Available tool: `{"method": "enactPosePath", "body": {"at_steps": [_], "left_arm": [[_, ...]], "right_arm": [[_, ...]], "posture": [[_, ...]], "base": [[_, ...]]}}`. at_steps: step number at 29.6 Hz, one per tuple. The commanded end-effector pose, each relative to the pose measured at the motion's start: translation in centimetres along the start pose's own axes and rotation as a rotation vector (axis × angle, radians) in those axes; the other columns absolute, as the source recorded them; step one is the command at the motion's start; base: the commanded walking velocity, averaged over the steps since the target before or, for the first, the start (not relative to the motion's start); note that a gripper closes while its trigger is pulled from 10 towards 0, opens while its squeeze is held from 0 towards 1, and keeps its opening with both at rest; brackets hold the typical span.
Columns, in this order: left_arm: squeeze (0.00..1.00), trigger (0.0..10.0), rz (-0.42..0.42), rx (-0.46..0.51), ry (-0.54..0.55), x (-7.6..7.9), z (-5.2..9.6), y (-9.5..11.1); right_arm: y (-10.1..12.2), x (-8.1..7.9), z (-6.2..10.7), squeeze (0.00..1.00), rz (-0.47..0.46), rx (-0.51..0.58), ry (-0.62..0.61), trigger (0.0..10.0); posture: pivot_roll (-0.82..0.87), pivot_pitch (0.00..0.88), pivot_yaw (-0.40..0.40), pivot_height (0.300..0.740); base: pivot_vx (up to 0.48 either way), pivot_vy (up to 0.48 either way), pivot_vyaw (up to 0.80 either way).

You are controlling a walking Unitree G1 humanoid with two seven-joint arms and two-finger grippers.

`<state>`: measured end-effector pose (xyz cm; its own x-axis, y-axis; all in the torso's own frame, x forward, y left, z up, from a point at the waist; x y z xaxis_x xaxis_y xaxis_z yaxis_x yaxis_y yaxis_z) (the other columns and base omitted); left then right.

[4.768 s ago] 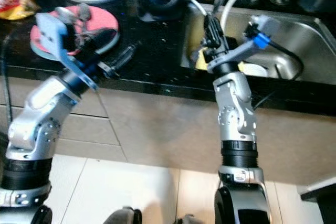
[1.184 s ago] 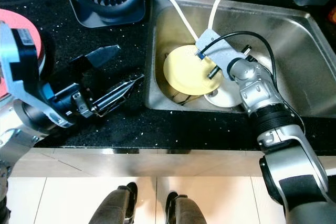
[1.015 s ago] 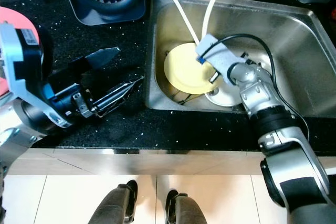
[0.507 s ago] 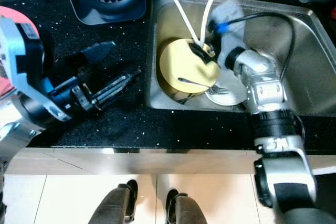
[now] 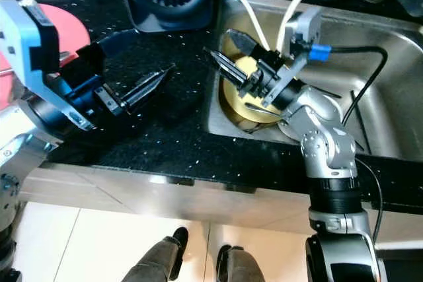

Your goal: Kitchen organization

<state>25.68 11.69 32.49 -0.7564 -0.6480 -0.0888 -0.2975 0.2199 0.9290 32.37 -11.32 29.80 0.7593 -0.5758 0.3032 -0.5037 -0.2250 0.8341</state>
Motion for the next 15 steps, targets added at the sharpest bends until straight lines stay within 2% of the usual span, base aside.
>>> {"method": "enactPosePath", "body": {"at_steps": [1,5,9,11,15], "left_arm": [[0.00,10.0,-0.042,-0.008,-0.022,0.3,0.1,0.4],[0.00,10.0,-0.078,-0.019,-0.050,0.7,0.3,1.0],[0.00,10.0,-0.112,-0.031,-0.047,0.4,0.5,1.3],[0.00,10.0,-0.161,-0.050,-0.020,-0.3,0.9,1.6],[0.00,10.0,-0.190,-0.068,0.010,-1.0,1.3,1.5]], "right_arm": [[0.9,-0.6,0.3,0.00,-0.025,0.053,0.039,10.0],[1.0,-1.5,0.3,0.00,-0.059,0.085,0.077,10.0],[0.8,-1.7,0.2,0.00,-0.074,0.086,0.076,10.0],[0.4,-1.7,0.1,0.00,-0.082,0.081,0.065,10.0],[0.1,-1.7,0.0,0.00,-0.093,0.082,0.052,10.0]], "posture": [[0.18,0.164,-0.071,0.740],[0.18,0.161,-0.074,0.740],[0.19,0.159,-0.078,0.740],[0.20,0.149,-0.079,0.740],[0.20,0.125,-0.078,0.740]], "base": [[0.000,0.000,0.75],[0.000,0.000,0.75],[0.000,0.000,0.75],[0.000,0.000,0.74],[0.000,0.000,0.74]]}}
Point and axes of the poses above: a point about 5 cm out from each wrist's last joint towards the gripper, its own z axis pointing back from the gripper into the wrist, its own y axis along the axis of the wrist's last joint, x = y × z, the point moved 3 cm from there along -z, pointing out of the wrist towards the gripper, and after that the axes turned 14 degrees about z, right-handed, at the moved point
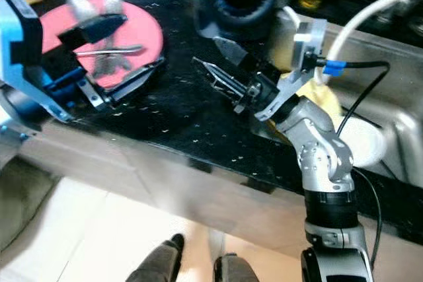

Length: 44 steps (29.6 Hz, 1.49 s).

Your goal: Kitchen organization

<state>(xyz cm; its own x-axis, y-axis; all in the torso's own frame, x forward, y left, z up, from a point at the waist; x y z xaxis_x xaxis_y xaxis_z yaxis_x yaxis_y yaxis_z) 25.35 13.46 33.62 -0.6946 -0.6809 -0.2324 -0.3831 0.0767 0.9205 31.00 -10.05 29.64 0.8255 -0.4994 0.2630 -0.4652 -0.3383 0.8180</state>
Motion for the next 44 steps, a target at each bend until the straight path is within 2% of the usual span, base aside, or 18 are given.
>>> {"method": "enactPosePath", "body": {"at_steps": [1,2,3,4,6,11,18,24,26,27,28,29,30,31,32,44], "left_arm": [[0.00,10.0,-0.031,-0.017,-0.003,0.0,0.2,0.0],[0.00,10.0,-0.044,-0.018,0.038,-0.8,0.4,-0.3],[0.00,10.0,-0.044,-0.018,0.038,-0.8,0.4,-0.3],[0.00,10.0,-0.060,-0.019,0.070,-1.4,0.4,-0.7],[0.00,10.0,-0.071,-0.021,0.089,-1.7,0.1,-1.1],[0.00,10.0,-0.067,-0.027,0.133,-2.5,-0.4,-2.5],[0.00,10.0,-0.079,-0.046,0.162,-3.1,-1.2,-4.5],[0.00,10.0,-0.096,-0.060,0.177,-3.2,-1.1,-5.0],[0.00,10.0,-0.152,-0.101,0.219,-4.1,-0.6,-5.4],[0.00,10.0,-0.152,-0.101,0.219,-4.1,-0.6,-5.4],[0.00,10.0,-0.195,-0.117,0.266,-5.1,-0.2,-5.4],[0.00,10.0,-0.195,-0.117,0.266,-5.1,-0.2,-5.4],[0.00,10.0,-0.240,-0.138,0.307,-6.1,0.2,-5.3],[0.00,10.0,-0.240,-0.138,0.307,-6.1,0.2,-5.3],[0.00,10.0,-0.294,-0.154,0.362,-7.5,0.8,-5.0],[0.00,10.0,-0.310,-0.149,0.383,-7.8,0.9,-5.2]], "right_arm": [[-0.1,0.1,0.4,0.00,-0.005,-0.001,-0.014,10.0],[-0.4,0.4,0.4,0.00,-0.010,0.011,-0.053,10.0],[-0.4,0.4,0.4,0.00,-0.010,0.011,-0.053,10.0],[-0.7,1.1,0.4,0.00,-0.001,0.022,-0.130,10.0],[-0.9,2.1,0.4,0.00,-0.042,0.048,-0.217,10.0],[-1.6,3.3,0.6,0.00,-0.040,0.063,-0.355,10.0],[-2.9,3.5,0.6,0.00,-0.020,0.015,-0.392,10.0],[-3.3,3.5,0.4,0.00,-0.013,-0.005,-0.394,10.0],[-3.7,3.3,0.5,0.00,-0.008,-0.023,-0.394,10.0],[-3.7,3.3,0.5,0.00,-0.008,-0.023,-0.394,10.0],[-3.9,3.2,0.5,0.00,-0.002,-0.033,-0.392,10.0],[-3.9,3.2,0.5,0.00,-0.002,-0.033,-0.392,10.0],[-4.1,3.1,0.5,0.00,0.004,-0.043,-0.388,10.0],[-4.1,3.1,0.5,0.00,0.004,-0.043,-0.388,10.0],[-4.4,3.0,0.5,0.00,0.021,-0.062,-0.384,10.0],[-4.6,2.9,0.7,0.00,0.048,-0.090,-0.385,10.0]], "posture": [[0.20,0.125,-0.078,0.740],[0.21,0.091,-0.079,0.740],[0.21,0.091,-0.079,0.740],[0.22,0.055,-0.083,0.740],[0.22,0.055,-0.083,0.740],[0.22,0.000,-0.086,0.740],[0.22,0.000,-0.098,0.740],[0.22,0.000,-0.103,0.740],[0.21,0.000,-0.105,0.740],[0.21,0.000,-0.105,0.740],[0.21,0.000,-0.105,0.740],[0.21,0.000,-0.105,0.740],[0.21,0.000,-0.105,0.740],[0.21,0.000,-0.105,0.740],[0.21,0.000,-0.103,0.740],[0.19,0.000,-0.106,0.740]], "base": [[0.000,0.000,0.74],[0.000,0.000,0.73],[0.000,0.000,0.73],[0.000,0.000,0.71],[0.000,0.000,0.58],[0.000,0.000,0.00],[0.000,0.000,0.00],[0.000,0.000,0.00],[0.000,0.000,0.00],[0.000,0.000,0.00],[0.000,0.000,0.00],[0.000,0.000,0.00],[0.000,0.000,0.00],[0.000,0.000,0.00],[0.000,0.000,0.00],[0.079,0.000,0.00]]}}
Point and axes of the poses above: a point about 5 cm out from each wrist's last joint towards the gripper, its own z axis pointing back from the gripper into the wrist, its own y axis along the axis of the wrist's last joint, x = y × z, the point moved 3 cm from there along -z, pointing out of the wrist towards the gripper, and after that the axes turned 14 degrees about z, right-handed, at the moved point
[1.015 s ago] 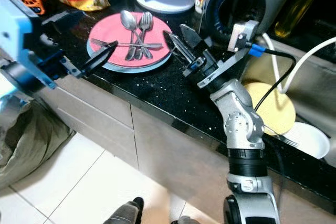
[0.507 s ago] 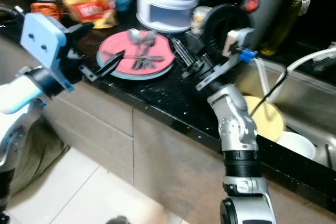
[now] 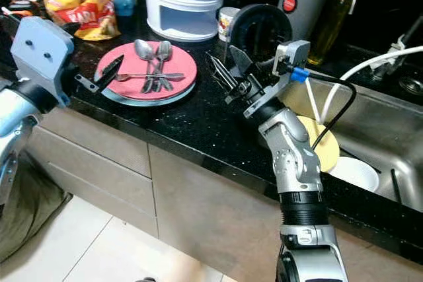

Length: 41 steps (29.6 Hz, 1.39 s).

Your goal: Kitchen organization

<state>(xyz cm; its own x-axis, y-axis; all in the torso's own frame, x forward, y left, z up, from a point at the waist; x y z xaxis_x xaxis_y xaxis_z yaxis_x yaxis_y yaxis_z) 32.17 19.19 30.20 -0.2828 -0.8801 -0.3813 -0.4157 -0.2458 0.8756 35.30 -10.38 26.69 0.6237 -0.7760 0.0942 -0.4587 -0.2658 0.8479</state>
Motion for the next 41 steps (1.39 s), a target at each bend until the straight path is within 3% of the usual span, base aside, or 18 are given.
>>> {"method": "enactPosePath", "body": {"at_steps": [1,11,18,20,27,31,37,41], "left_arm": [[0.00,10.0,-0.027,-0.003,0.007,-0.1,-0.2,-0.1],[0.00,10.0,-0.051,-0.003,0.088,-2.0,-0.1,0.1],[0.00,10.0,-0.130,-0.075,0.035,-3.1,0.2,-0.6],[0.00,10.0,-0.151,-0.114,-0.036,-3.1,0.4,-0.8],[0.00,10.0,-0.176,-0.174,-0.112,-3.5,1.1,-1.3],[0.00,10.0,-0.178,-0.293,-0.191,-5.6,2.5,-1.9],[0.00,10.0,-0.187,-0.403,-0.219,-8.5,4.2,-3.0],[0.00,10.0,-0.132,-0.337,-0.237,-9.7,4.2,-2.8]], "right_arm": [[-0.3,0.1,0.3,0.00,0.016,-0.019,-0.003,10.0],[-0.6,-0.1,0.5,0.00,0.022,-0.034,-0.001,10.0],[-0.9,-0.2,0.5,0.00,0.037,-0.055,0.006,10.0],[-1.0,-0.2,0.7,0.00,0.045,-0.065,0.003,10.0],[-1.0,-0.2,0.7,0.00,0.055,-0.070,-0.002,10.0],[-1.2,-0.2,1.0,0.00,0.065,-0.086,-0.006,10.0],[-1.2,-0.1,1.3,0.00,0.072,-0.097,-0.010,10.0],[-1.1,-0.1,1.6,0.00,0.078,-0.109,-0.010,10.0]], "posture": [[0.19,0.000,-0.106,0.740],[0.19,0.001,-0.106,0.740],[0.19,0.005,-0.106,0.740],[0.19,0.009,-0.099,0.740],[0.18,0.019,-0.092,0.740],[0.18,0.024,-0.091,0.740],[0.17,0.041,-0.090,0.740],[0.15,0.061,-0.090,0.740]], "base": [[0.472,0.000,0.00],[0.232,0.000,0.00],[0.000,0.000,0.00],[0.000,0.000,0.00],[0.000,0.000,0.00],[0.000,0.000,0.00],[0.000,0.000,0.00],[0.000,0.000,0.00]]}}
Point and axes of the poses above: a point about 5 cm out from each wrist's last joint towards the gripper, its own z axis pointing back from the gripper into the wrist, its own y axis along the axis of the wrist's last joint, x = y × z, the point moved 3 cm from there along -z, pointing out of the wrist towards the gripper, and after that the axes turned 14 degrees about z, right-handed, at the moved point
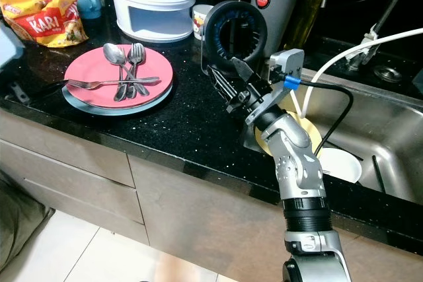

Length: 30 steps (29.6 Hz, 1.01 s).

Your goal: Kitchen organization

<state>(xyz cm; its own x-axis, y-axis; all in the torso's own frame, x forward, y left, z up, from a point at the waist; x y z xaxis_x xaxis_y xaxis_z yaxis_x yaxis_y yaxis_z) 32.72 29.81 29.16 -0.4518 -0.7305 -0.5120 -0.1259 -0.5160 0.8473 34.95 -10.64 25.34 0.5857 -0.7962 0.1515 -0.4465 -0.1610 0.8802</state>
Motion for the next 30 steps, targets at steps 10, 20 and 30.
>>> {"method": "enactPosePath", "body": {"at_steps": [10,20,30], "left_arm": [[0.00,10.0,0.037,0.157,0.087,-3.2,-1.1,1.6],[0.00,10.0,-0.003,0.153,0.029,-1.8,-3.4,1.5],[0.00,10.0,-0.010,0.062,-0.087,0.0,-5.0,0.1]], "right_arm": [[-0.1,-0.1,2.0,0.00,-0.010,-0.049,-0.007,10.0],[1.1,-3.8,3.0,0.00,-0.096,-0.008,0.182,10.0],[1.8,-4.6,3.5,0.00,-0.115,-0.015,0.211,10.0]], "posture": [[0.10,0.113,-0.087,0.740],[0.07,0.160,-0.087,0.740],[0.05,0.184,-0.085,0.740]], "base": [[0.000,0.000,0.00],[0.000,0.000,0.00],[0.000,0.000,0.00]]}}
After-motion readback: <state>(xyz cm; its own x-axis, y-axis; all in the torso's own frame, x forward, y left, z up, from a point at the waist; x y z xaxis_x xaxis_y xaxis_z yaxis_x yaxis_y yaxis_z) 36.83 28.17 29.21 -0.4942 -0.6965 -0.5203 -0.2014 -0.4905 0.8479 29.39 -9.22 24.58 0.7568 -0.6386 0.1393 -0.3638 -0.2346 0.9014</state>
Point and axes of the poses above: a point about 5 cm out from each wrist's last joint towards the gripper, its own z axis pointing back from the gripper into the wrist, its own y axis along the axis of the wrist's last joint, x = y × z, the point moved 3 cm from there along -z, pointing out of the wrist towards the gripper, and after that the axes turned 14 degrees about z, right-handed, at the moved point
